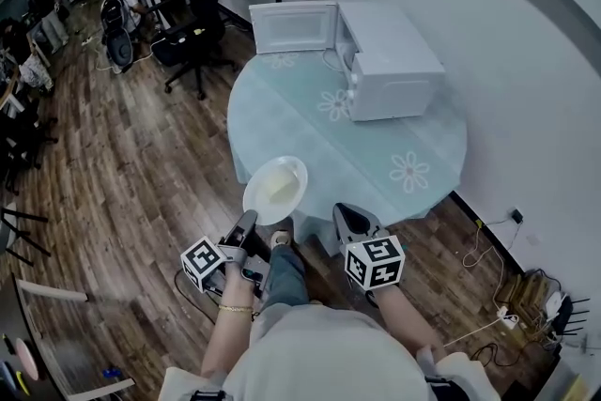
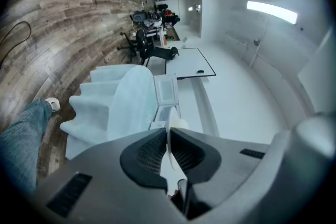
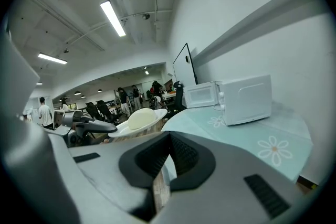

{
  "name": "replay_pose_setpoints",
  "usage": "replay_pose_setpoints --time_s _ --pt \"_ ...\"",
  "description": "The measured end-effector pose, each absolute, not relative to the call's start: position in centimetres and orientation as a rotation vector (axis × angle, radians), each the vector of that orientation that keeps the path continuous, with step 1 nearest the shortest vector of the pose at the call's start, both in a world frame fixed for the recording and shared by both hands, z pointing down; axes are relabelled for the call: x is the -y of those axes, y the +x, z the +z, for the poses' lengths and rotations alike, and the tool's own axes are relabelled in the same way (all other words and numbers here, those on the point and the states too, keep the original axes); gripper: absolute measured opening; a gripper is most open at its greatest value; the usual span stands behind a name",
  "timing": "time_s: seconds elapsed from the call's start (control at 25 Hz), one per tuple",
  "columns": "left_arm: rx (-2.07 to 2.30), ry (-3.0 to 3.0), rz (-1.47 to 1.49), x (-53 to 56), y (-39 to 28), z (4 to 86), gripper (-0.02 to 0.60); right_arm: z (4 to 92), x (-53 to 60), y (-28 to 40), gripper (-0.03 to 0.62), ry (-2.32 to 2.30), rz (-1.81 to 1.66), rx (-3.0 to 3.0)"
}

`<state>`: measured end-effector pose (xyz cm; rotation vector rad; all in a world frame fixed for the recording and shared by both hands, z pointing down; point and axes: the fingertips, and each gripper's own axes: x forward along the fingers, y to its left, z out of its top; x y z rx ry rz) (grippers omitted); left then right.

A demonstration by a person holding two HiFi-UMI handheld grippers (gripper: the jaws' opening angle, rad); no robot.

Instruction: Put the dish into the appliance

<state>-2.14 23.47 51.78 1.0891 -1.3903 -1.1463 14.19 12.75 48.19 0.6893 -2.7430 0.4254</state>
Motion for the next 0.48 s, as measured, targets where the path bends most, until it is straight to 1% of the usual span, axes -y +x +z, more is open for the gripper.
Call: replay_pose_setpoints --time_s 0.24,0.48 --pt "1.38 1.103 -1.123 -19.1 -5.0 52.2 0.032 48.6 -8.8 11.3 0.005 0.694 0.426 2.733" --pt "1.347 1.141 -1.125 -14.3 -9.0 51.9 0.032 48.5 -4.8 6.9 0.005 0.709 0.421 2.737"
